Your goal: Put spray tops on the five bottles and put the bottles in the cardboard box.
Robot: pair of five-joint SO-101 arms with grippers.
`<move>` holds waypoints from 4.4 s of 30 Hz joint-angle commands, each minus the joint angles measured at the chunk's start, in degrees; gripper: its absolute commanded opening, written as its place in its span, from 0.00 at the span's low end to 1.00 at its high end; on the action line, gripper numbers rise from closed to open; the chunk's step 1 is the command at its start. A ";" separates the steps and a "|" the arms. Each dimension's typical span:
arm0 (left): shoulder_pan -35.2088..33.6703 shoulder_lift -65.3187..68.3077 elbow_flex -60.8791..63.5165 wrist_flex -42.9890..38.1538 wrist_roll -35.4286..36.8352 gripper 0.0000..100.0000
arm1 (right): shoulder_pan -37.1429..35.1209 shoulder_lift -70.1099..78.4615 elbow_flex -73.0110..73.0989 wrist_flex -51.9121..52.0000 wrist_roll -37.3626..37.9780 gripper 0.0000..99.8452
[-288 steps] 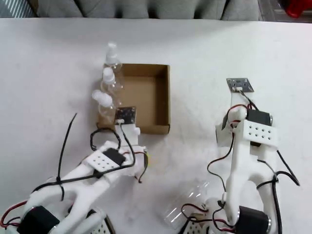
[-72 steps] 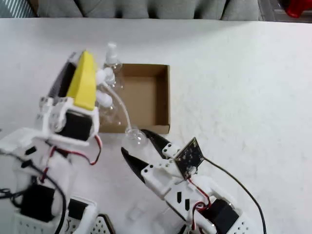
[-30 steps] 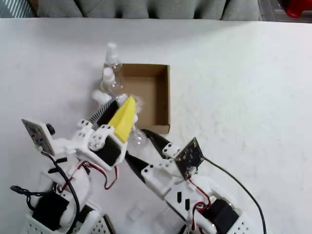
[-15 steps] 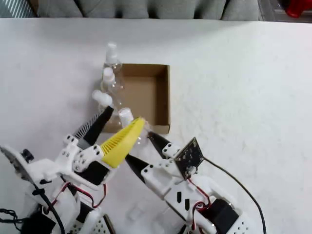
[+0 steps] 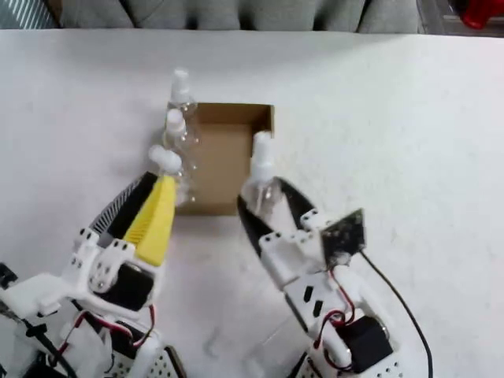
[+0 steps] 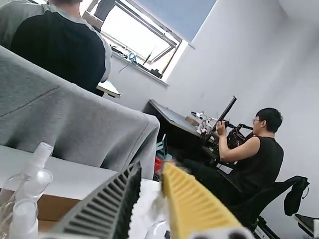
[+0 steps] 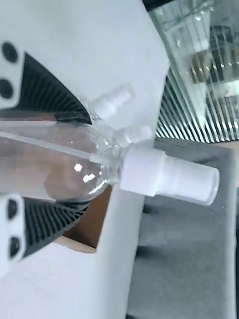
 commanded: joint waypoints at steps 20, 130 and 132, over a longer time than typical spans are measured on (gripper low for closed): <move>16.31 0.40 12.75 -0.62 -11.16 0.02 | 6.46 17.63 -17.49 -23.25 -0.62 0.02; -29.93 0.40 41.05 3.16 -34.02 0.02 | 13.58 97.27 -47.03 -38.46 6.33 0.02; -29.93 0.40 41.05 3.16 -34.02 0.02 | 13.41 98.86 -48.00 -38.46 6.33 0.02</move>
